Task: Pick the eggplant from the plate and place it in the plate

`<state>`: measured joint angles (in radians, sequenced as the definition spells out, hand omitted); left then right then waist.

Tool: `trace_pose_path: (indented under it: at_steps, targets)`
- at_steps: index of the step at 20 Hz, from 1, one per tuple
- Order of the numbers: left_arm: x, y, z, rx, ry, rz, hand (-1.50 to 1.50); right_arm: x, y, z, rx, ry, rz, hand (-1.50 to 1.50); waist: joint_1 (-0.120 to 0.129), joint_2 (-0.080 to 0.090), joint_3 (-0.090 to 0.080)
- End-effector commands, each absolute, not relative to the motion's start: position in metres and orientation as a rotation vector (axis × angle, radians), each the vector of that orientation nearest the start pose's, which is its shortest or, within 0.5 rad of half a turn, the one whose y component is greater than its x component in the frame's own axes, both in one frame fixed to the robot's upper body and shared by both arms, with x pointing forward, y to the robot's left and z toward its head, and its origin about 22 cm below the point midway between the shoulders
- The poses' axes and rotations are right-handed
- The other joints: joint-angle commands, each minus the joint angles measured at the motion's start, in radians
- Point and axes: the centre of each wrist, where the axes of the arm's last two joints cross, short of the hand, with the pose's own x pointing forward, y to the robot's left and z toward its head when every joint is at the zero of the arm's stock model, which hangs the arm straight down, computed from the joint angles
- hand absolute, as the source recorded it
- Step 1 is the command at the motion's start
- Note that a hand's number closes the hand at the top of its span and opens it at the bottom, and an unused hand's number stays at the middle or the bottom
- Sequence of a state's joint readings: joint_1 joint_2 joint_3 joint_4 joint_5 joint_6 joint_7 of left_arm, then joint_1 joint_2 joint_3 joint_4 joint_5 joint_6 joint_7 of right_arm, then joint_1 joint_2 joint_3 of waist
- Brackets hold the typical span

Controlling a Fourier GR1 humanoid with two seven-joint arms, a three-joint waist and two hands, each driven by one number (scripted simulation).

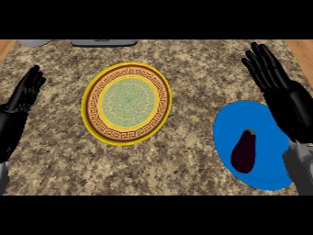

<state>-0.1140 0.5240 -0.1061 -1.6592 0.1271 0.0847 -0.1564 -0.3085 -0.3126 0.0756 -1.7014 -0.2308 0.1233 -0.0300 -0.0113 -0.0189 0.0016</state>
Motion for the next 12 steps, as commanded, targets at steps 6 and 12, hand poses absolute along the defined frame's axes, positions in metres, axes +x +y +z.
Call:
trace_pose_path:
  at_steps: [6, 12]
  targets:
    - [0.231, 0.357, 0.034, 0.535, -1.582, -0.283, 0.00, 0.274, -0.299, 0.074, -0.181, -1.752, -0.702, -1.50, -0.026, 0.019, 0.002]
    - [0.216, 0.356, 0.012, 0.490, -1.497, -0.282, 0.00, 0.250, -0.298, 0.052, -0.938, -1.692, -0.799, -1.50, -0.018, 0.017, -0.009]
